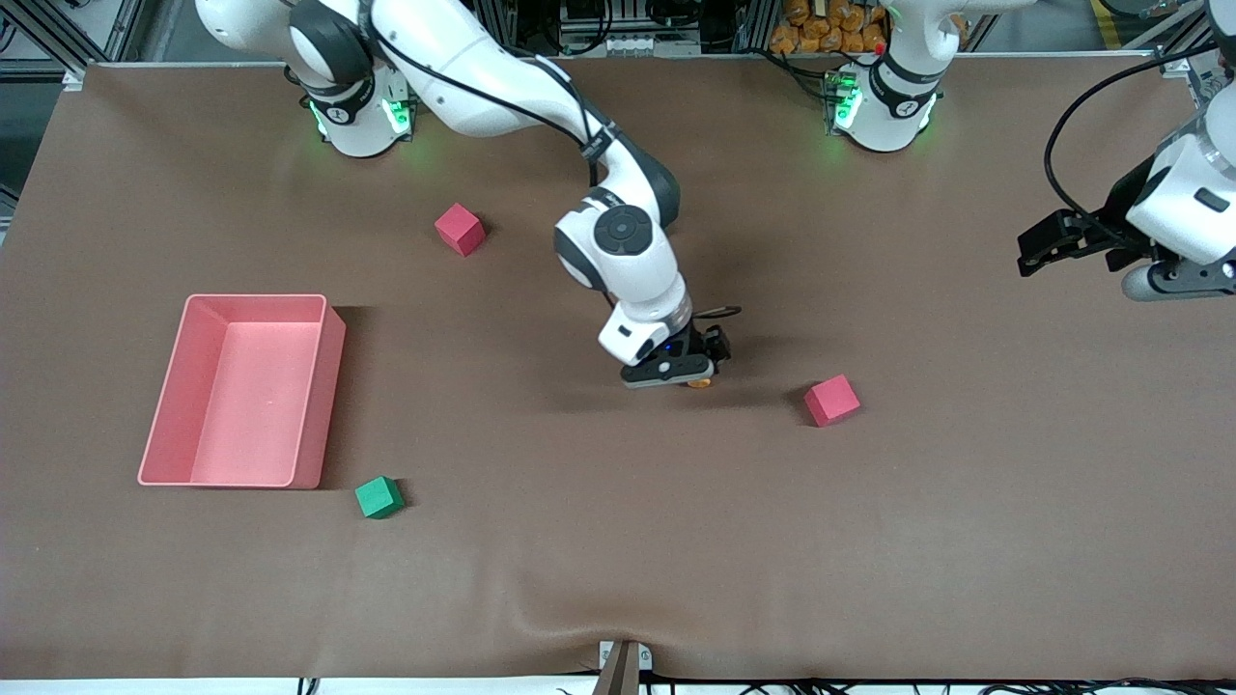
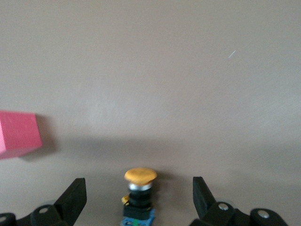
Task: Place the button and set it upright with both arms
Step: 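Withdraw the right gripper while the left gripper reaches toward the button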
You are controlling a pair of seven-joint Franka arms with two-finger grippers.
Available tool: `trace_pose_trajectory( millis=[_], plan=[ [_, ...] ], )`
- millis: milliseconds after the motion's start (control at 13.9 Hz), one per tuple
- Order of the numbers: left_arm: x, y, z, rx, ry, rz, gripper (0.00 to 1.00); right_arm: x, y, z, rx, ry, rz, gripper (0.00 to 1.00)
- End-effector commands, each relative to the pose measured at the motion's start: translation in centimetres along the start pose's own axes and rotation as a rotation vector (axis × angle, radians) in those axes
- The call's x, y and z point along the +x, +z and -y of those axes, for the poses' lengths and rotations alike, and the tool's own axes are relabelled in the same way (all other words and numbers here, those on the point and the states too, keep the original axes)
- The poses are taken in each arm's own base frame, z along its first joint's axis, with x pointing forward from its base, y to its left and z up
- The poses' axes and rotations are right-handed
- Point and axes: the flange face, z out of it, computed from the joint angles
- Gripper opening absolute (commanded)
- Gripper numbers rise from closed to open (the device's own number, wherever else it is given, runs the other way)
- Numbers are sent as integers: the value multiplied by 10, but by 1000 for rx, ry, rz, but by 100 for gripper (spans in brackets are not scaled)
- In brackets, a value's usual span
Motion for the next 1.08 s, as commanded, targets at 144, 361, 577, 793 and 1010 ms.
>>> trace_pose_trajectory(
  millis=[144, 361, 577, 793, 1010],
  plan=[
    [9, 14, -8, 7, -24, 23, 100, 60, -91, -85, -73, -31, 64, 100],
    [19, 35, -13, 11, -8, 60, 100, 79, -142, -164, -95, -85, 82, 100],
    [17, 53, -55, 25, 53, 88, 100, 79, -172, -248, -117, -102, 110, 100],
    [12, 82, -99, 51, 123, 141, 100, 76, -201, -320, -128, -94, 120, 100],
    [18, 136, -135, 78, 150, 239, 100, 66, -230, -404, -138, -91, 126, 100]
  ],
)
